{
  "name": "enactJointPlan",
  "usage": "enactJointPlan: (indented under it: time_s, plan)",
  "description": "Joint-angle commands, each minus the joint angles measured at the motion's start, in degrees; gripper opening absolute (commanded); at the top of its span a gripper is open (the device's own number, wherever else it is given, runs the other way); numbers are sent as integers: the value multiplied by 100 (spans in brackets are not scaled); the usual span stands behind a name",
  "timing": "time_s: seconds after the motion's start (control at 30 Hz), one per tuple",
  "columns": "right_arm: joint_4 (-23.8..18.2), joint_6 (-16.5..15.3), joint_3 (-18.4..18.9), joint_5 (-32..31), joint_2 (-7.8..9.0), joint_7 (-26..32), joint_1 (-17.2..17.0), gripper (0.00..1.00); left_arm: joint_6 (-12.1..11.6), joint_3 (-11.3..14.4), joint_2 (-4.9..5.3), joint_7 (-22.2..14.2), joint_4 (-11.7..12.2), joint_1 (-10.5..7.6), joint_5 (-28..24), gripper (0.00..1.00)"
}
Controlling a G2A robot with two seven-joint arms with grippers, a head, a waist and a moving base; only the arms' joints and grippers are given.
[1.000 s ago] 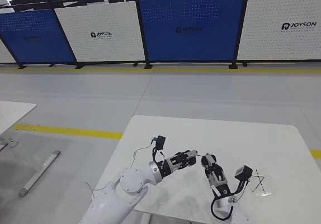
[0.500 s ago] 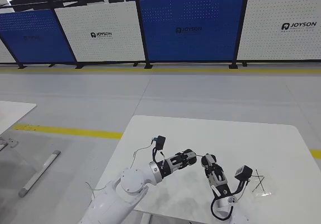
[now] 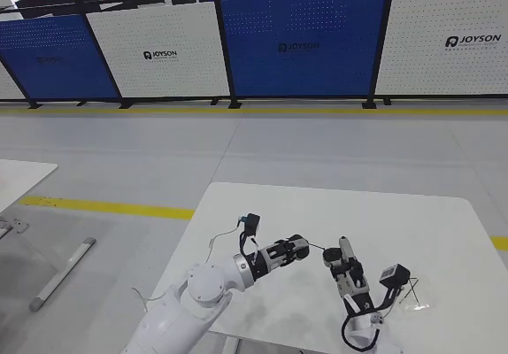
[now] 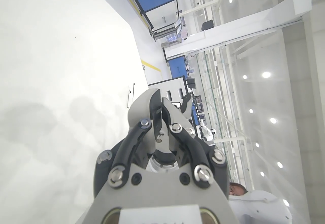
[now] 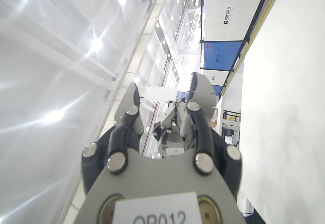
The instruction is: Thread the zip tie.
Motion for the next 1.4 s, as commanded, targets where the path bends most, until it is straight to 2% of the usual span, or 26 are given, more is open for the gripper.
enactJointPlan:
  time_s: [0.0,0.1,0.17,0.2,0.23,0.57,0.67,0.73,0.9,0.93,1.07,1.37]
  plan:
    - [-129,3,145,36,16,35,-119,100,-27,-103,23,-107,39,28,-44,0]
    - [-318,3,364,99,37,87,-315,100,-4,-217,60,-323,106,54,-43,0]
    - [-411,3,492,200,46,106,-429,100,67,-260,65,-500,176,59,-321,0]
    - [-411,3,492,200,46,106,-429,100,34,-290,53,-541,205,48,-644,0]
    - [-411,3,492,200,46,106,-429,100,14,-297,48,-547,219,46,-748,0]
    - [-408,20,494,205,46,116,-429,100,14,-297,48,-547,219,46,-748,0]
    - [-455,278,649,228,75,402,-427,100,12,-264,48,-473,205,51,-627,0]
    - [-564,607,903,179,138,804,-491,100,66,-262,60,-537,229,35,-543,0]
    - [-961,1272,1578,80,295,1773,-754,100,246,-344,123,-1041,341,-30,-373,0]
    - [-1022,1565,1719,-76,340,2063,-786,100,258,-384,135,-1087,376,-39,-371,0]
    - [-1092,2096,2066,-329,414,2394,-735,100,392,-457,143,-1253,531,-119,-723,0]
    - [-1095,2107,2097,-289,412,2339,-725,100,392,-457,143,-1253,531,-119,-723,0]
